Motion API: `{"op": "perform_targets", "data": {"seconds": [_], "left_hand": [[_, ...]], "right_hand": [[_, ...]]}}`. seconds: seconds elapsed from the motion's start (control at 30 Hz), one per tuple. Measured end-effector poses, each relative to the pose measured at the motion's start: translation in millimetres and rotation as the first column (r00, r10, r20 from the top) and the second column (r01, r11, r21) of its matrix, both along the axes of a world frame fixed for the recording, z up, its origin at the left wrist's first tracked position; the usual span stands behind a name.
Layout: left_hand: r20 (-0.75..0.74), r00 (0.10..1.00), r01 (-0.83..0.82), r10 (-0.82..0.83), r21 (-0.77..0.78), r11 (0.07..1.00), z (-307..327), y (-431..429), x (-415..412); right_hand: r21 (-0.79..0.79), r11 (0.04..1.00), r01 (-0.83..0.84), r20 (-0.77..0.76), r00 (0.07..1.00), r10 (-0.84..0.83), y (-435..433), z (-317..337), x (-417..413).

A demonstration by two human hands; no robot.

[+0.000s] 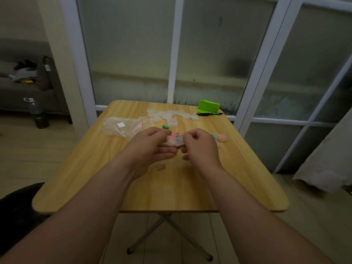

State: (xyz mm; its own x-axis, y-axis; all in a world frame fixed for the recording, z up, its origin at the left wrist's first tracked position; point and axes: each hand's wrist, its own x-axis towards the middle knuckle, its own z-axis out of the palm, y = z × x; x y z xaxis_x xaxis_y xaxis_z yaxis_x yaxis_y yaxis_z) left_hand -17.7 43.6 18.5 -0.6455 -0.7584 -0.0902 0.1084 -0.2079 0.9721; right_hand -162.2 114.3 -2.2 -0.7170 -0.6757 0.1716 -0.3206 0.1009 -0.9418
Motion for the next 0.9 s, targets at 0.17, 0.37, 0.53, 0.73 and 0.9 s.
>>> {"op": "perform_targets", "data": {"seconds": [0.17,0.37,0.53,0.73,0.9], "left_hand": [[-0.055,0.998,0.039,-0.033,0.112,0.993,-1,-5,5],[0.003,0.945,0.327,-0.327,0.032,0.945,1,-2,16],[0.011,0.968,0.249,-0.251,0.077,0.965,3,-5,16],[-0.122,0.984,-0.083,0.133,0.344,0.935,3,-25,19],[-0.163,0.964,-0.123,0.212,0.433,0.893,3,-25,17]], "right_hand": [[0.05,0.999,-0.014,-0.185,0.982,0.023,-2,-3,0],[-0.041,0.976,-0.215,-0.127,0.97,0.208,-2,13,5],[-0.009,0.951,-0.309,-0.208,0.931,0.3,-7,22,8],[0.003,1.0,0.027,-0.101,0.995,-0.027,-6,18,-32],[0.208,0.978,0.024,-0.34,0.939,0.05,-12,-9,-37]]}}
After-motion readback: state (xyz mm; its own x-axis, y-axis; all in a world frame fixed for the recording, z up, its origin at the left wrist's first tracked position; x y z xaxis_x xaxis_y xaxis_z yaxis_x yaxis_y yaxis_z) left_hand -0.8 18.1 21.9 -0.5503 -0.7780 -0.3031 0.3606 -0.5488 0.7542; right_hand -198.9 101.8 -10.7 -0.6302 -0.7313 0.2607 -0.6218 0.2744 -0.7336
